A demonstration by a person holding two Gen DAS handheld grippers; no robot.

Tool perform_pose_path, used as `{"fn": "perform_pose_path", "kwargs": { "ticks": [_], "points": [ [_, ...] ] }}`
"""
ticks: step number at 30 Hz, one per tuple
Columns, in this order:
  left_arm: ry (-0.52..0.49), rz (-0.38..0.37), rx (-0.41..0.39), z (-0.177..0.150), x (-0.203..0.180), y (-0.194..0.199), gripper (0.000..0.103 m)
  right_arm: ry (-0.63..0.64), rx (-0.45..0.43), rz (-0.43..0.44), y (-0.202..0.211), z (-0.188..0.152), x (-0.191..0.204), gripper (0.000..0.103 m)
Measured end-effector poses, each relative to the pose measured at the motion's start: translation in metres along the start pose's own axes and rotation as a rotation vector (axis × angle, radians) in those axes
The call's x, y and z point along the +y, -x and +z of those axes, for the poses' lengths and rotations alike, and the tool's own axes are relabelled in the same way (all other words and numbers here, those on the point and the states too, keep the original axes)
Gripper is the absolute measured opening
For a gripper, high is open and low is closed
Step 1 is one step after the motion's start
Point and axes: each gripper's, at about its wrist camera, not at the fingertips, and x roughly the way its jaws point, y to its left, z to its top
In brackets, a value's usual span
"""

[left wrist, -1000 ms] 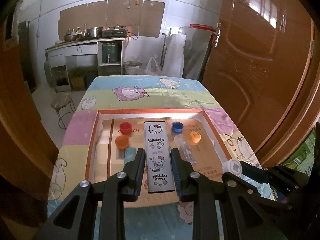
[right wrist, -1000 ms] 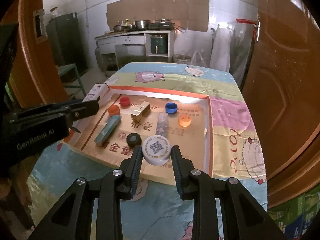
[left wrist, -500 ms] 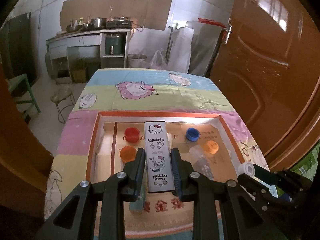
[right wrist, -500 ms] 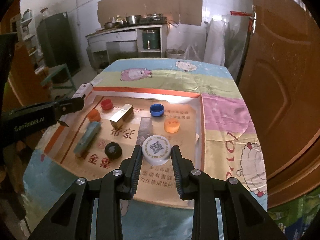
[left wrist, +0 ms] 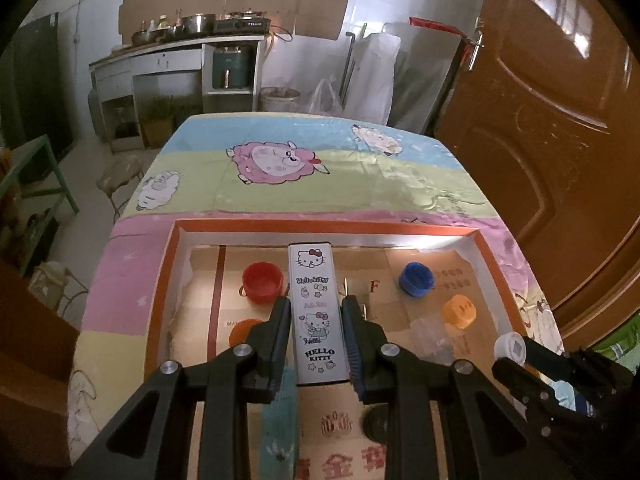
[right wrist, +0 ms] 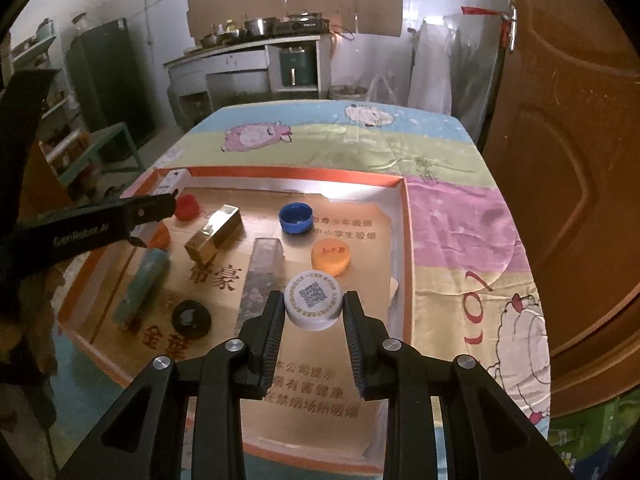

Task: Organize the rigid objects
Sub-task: 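Carry the Hello Kitty box and white round container with both tools into the tray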

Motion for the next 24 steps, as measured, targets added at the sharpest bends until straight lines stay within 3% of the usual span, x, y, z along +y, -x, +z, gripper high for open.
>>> {"fn": "perform_pose_path", "kwargs": {
  "ticks": [24],
  "points": [
    [-0.061,0.027,0.089,0.004,-0.007,-0.047,0.027,0.0,0.044,0.015,-0.035,0.001,-0.008,0.031]
  ]
}}
